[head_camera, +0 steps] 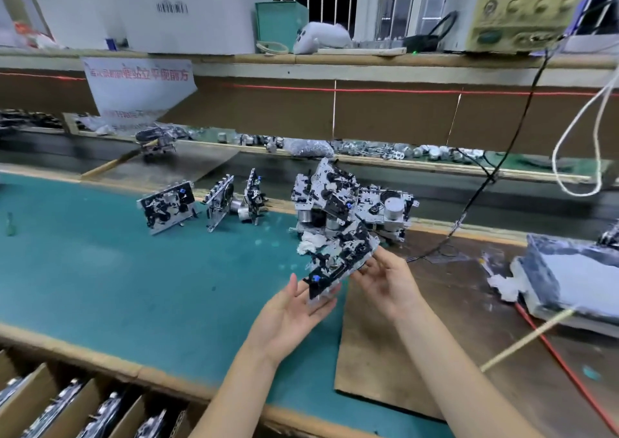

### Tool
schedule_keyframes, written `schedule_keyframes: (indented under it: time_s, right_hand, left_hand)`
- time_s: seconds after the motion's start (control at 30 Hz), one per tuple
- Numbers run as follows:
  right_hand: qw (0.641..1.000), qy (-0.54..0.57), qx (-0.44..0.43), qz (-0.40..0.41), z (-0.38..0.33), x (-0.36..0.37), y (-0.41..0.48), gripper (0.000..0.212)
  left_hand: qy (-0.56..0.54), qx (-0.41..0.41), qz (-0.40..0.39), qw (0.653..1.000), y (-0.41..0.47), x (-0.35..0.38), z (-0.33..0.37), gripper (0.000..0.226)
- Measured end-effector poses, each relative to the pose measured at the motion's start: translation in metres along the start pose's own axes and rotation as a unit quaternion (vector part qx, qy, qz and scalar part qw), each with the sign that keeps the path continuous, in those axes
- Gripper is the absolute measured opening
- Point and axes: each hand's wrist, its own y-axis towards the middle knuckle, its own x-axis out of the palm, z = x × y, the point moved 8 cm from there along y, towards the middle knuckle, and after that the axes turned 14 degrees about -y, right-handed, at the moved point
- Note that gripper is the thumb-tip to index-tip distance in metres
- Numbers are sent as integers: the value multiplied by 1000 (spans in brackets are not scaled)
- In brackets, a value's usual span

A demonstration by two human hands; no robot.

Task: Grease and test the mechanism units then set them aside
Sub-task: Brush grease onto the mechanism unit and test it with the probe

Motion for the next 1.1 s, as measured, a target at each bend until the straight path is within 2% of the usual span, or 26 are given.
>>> schedule_keyframes:
  time_s: [0.07, 0.13, 0.17, 0.23, 0.27, 0.3, 0.37, 0.4, 0.5, 0.57, 0.63, 0.67, 0.77, 0.83, 0.97, 1.1]
  right_hand:
    - [993, -107, 13, -52, 1, 8, 3, 22]
    - [972, -221, 31, -79, 4, 6, 9, 35]
    - [962, -265, 38, -57, 2, 0, 14, 47]
    - [925, -375, 9, 54, -11, -18, 27, 57]
    - [876, -470, -25, 109, -21, -23, 32, 54]
    - [809, -572, -50, 126, -25, -21, 36, 47]
    - [700, -708, -51, 76, -12, -12, 45, 35]
    - [663, -746, -44, 50, -2, -10, 48, 31]
    - [569, -821, -32, 28, 12, -10, 44, 32]
    - [532, -846, -40, 20, 16, -11, 39, 36]
    - [543, -839, -41, 11, 17, -10, 32, 33]
    - [570, -820, -38, 10, 14, -10, 29, 32]
    - [694, -719, -31, 25, -9, -17, 20, 28]
    - [737, -673, -44, 32, -30, -21, 13, 30]
    - [754, -651, -76, 43, -62, -20, 0, 42]
    - [763, -640, -92, 21, -71, -18, -9, 48]
  left_hand:
    - [-29, 48, 44, 997, 5, -10, 7, 66]
    - [-43, 80, 73, 993, 6, -20, 16, 69]
    - [-49, 91, 78, 992, 6, -24, 20, 68]
    - [-63, 103, 79, 990, 5, -26, 26, 64]
    - [-71, 103, 78, 989, 6, -27, 26, 56]
    - [-72, 104, 77, 989, 7, -27, 26, 44]
    - [-63, 107, 75, 989, 8, -27, 26, 22]
    - [-54, 107, 75, 990, 9, -28, 26, 16]
    - [-25, 118, 69, 990, 10, -30, 28, 29]
    - [-7, 125, 64, 990, 9, -27, 29, 31]
    - [11, 127, 63, 990, 9, -25, 29, 31]
    - [18, 128, 63, 990, 8, -25, 29, 30]
    - [38, 130, 64, 989, 8, -24, 29, 28]
    - [44, 131, 59, 989, 7, -22, 29, 29]
    - [75, 123, 51, 988, 6, -19, 28, 33]
    - [105, 110, 59, 987, 6, -19, 26, 34]
